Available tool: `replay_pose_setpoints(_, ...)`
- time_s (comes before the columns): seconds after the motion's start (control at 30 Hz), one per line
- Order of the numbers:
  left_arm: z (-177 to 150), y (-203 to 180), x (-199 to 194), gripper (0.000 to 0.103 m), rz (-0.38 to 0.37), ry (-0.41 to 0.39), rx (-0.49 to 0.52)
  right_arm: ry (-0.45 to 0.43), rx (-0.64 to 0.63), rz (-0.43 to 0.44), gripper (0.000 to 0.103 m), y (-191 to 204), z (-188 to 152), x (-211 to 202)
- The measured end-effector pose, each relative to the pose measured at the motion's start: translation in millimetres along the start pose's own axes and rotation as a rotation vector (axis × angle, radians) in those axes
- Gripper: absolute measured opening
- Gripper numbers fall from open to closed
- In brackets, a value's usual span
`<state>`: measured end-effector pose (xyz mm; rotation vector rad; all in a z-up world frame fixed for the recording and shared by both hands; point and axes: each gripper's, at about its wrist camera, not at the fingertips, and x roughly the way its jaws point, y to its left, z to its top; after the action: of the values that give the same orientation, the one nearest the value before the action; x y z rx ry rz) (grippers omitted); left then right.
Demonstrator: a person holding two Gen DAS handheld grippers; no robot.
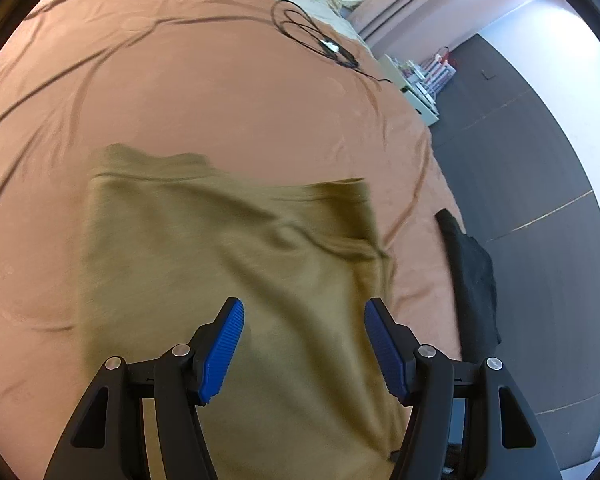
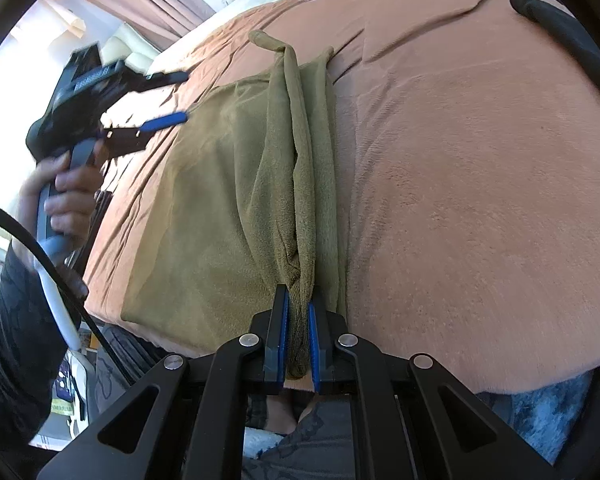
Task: Fold small clothes
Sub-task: 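Open both grippers to release the folded shirt, then move both grippers to the long edge of the folded shirt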
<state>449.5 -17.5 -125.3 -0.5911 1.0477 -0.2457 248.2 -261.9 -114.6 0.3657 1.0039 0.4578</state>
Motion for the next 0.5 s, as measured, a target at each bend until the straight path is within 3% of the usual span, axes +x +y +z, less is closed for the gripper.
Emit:
replay_pose_setpoints(0.23, -16.4, 35.7, -15.6, 0.065, 0.051, -0.007, -0.026, 0.027, 0.007, -0.048, 0.012, 2.1, 13.5, 5.0)
replay_pose_setpoints(0.37, -22.5, 53.7, -25.0, 0.065, 0.073, -0.020, -0.048, 0.001, 0.013, -0.088, 0.041, 3.7, 28.3, -1.2)
replay_pose_setpoints(0.5, -24.4, 66.7, -31.0, 0.065, 0.092, -0.032, -0.062, -0.004, 0.005, -0.109, 0.044, 7.2, 49.5, 2.8)
